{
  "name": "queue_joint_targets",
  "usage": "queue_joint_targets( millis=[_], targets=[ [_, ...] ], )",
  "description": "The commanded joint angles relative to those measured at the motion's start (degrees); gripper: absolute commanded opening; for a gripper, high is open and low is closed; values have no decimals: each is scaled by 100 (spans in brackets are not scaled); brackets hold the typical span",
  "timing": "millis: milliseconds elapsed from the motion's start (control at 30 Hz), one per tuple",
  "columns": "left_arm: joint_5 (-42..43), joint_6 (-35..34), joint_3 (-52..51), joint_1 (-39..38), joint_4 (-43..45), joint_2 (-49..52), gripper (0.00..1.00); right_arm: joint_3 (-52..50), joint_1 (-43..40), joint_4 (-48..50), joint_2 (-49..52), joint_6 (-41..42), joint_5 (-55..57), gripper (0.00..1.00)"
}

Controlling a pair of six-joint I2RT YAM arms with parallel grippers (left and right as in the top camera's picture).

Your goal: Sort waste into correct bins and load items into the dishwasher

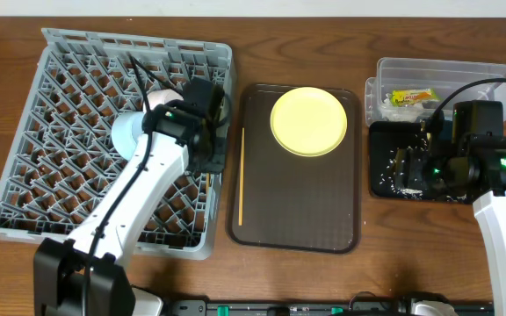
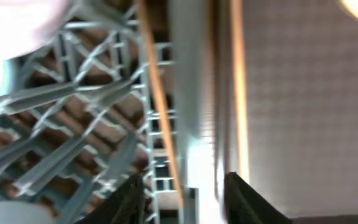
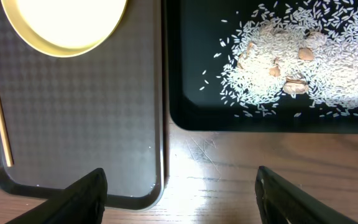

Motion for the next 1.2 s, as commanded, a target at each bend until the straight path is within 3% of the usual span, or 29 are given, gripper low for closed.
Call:
queue_joint_targets(
  millis=[0,133,333,733,1167],
  targets=[
    [251,-560,149,-461,66,-188,44,17,-57,-15,-33,-31,9,74],
    [247,-1394,-105,-1141,516,-20,46,17,-57,-22,-33,-31,9,74],
    [-542,-1843,-212,-1554,721,339,46,17,-57,-70,-33,-31,9,74],
    [-739,-2382,-214,-1565,1001,1537,46,17,-57,-127,-33,-33,9,74],
    [-837,-2441,-216,-1565,1110,2210,46,17,-57,-144,-33,-33,11,74]
  ],
)
